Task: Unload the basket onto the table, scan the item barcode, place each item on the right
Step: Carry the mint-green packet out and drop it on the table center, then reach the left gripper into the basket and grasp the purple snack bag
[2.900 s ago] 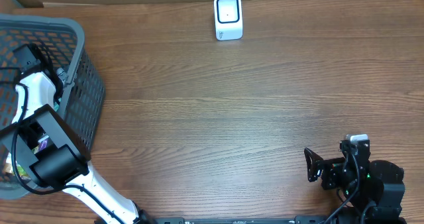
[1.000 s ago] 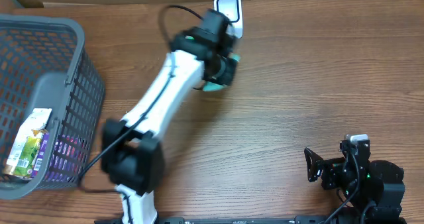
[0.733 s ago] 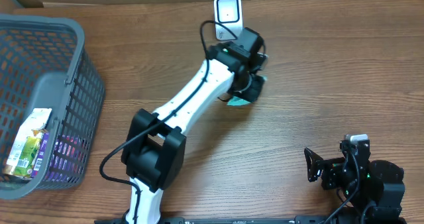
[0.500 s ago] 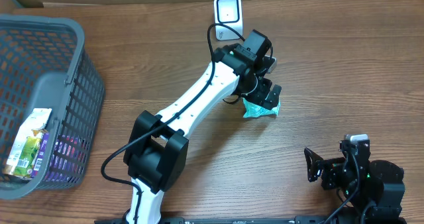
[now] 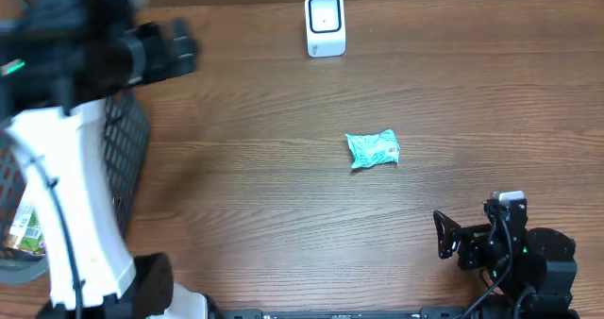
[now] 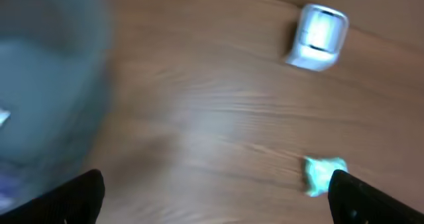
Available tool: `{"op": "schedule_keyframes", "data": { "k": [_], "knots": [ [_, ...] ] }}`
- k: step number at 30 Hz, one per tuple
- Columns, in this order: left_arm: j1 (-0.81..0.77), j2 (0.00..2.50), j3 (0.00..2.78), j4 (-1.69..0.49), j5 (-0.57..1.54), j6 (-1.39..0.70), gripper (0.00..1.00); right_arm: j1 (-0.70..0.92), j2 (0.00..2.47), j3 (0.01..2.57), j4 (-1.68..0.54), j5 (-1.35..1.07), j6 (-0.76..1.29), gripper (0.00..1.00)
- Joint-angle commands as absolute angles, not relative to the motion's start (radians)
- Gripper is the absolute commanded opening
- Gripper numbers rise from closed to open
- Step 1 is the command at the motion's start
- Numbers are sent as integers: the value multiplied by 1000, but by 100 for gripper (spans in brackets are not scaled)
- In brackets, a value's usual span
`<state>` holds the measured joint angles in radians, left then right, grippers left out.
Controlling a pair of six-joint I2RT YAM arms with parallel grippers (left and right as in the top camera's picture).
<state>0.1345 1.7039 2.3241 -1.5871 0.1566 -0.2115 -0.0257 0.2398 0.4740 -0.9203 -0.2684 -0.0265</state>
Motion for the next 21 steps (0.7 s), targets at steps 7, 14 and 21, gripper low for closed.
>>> {"op": "schedule_keyframes", "data": {
  "k": [7, 14, 21],
  "knots": [
    [675, 1686, 2188, -1656, 158, -244, 100, -28, 239, 496, -916, -263, -26, 100],
    [855, 1685, 1950, -1542, 157, -269, 100, -28, 239, 496, -916, -263, -26, 100],
    [902, 1686, 1594, -1295, 94, -342, 99, -28, 239, 496, -916, -263, -26, 100]
  ]
}}
